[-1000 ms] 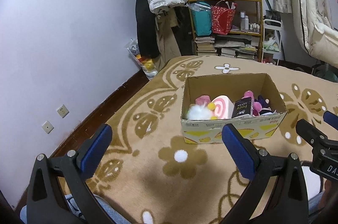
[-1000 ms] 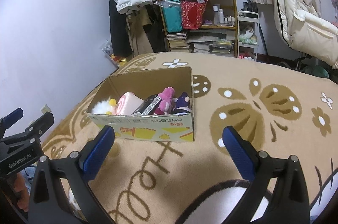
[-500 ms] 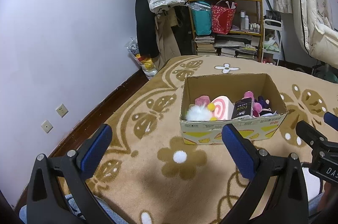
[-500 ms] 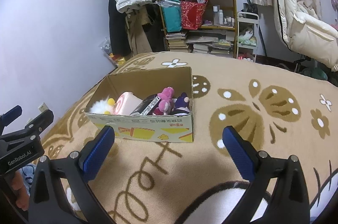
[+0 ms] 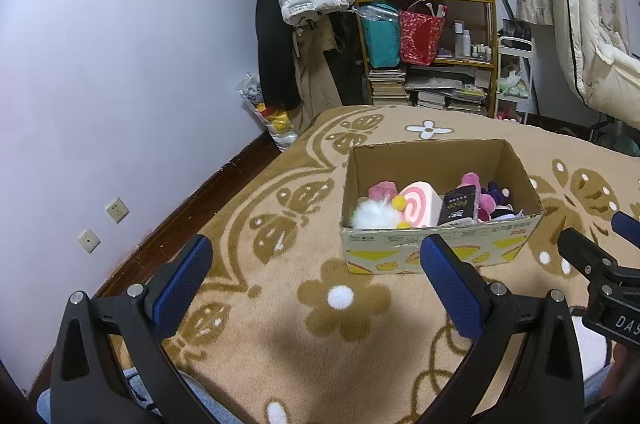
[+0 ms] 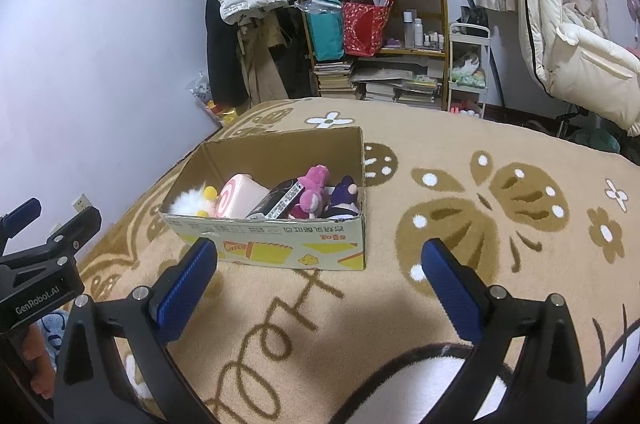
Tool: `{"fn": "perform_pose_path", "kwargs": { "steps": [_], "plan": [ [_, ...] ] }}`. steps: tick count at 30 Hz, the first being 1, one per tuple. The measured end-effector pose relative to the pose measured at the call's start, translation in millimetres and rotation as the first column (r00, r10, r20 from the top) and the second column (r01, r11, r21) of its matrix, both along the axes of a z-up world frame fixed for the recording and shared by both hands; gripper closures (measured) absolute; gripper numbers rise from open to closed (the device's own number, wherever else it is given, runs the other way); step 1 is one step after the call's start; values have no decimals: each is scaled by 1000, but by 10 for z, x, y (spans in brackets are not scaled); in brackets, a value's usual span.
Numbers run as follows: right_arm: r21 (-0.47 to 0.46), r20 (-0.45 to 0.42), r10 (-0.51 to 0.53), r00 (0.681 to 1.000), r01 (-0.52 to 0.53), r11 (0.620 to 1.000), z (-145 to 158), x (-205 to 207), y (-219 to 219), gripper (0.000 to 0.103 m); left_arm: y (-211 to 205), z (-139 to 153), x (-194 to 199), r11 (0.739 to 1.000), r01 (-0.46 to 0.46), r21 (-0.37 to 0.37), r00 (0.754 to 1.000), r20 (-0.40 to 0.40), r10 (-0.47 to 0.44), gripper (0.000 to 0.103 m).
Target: Organize soft objects
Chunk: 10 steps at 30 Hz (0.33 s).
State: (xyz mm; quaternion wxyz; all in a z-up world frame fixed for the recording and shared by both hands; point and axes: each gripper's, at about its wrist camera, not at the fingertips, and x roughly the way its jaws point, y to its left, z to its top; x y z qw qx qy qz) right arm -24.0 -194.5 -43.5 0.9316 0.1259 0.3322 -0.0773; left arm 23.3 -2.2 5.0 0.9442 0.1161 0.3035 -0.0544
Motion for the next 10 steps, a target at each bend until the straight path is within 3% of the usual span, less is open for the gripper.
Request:
{"fn": "perform_pose_path", "kwargs": {
  "steps": [10],
  "plan": [
    [0, -1, 1, 1000, -1, 1000, -10, 5, 1, 0, -18, -2, -10, 1000, 0, 11, 1000, 8, 0, 0]
  ]
}}
